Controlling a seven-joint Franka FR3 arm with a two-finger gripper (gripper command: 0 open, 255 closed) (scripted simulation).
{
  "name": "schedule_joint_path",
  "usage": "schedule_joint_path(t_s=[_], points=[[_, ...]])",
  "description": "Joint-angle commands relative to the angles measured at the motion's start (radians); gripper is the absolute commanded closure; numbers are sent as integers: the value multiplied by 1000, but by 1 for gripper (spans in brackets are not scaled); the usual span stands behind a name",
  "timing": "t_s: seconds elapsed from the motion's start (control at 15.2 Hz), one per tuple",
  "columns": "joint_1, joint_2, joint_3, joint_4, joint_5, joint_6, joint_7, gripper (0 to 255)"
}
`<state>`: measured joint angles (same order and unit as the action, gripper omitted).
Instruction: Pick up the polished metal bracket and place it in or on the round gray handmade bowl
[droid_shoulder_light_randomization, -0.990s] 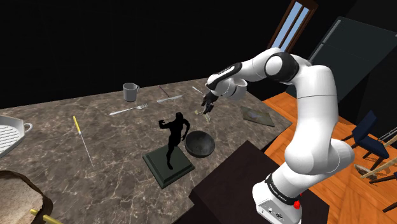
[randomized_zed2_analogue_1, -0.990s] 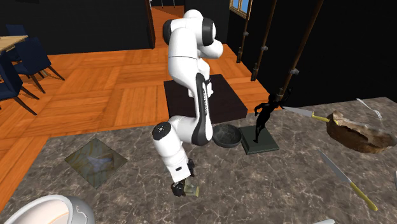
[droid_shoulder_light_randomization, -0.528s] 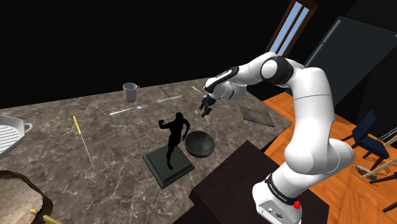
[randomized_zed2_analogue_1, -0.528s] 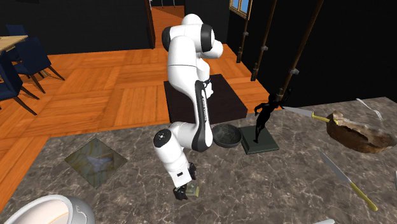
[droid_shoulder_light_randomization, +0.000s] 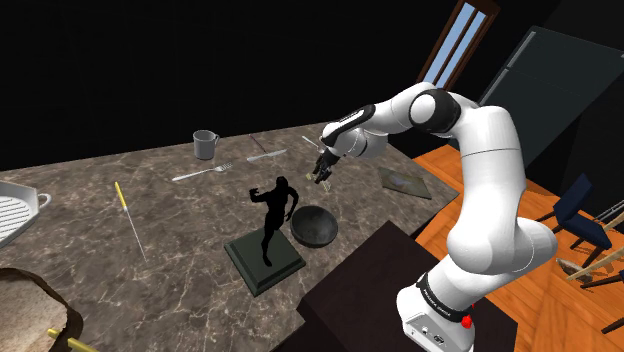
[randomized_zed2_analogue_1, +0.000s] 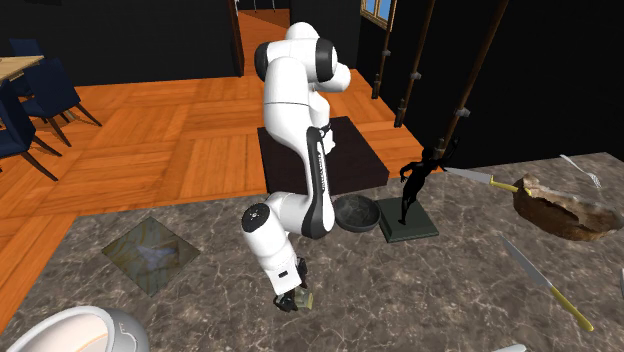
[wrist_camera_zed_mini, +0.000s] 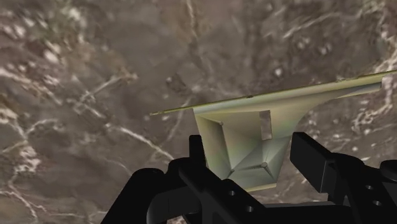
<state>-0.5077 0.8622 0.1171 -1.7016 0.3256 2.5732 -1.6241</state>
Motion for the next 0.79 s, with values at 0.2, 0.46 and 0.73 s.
schedule_joint_path(t_s=[0.2, 0.46, 0.73], points=[[0, 0, 0, 0, 0, 0, 0, 255], [0, 1, 0, 0, 0, 0, 0, 255], [1, -47, -3, -22, -2, -25, 9, 255]])
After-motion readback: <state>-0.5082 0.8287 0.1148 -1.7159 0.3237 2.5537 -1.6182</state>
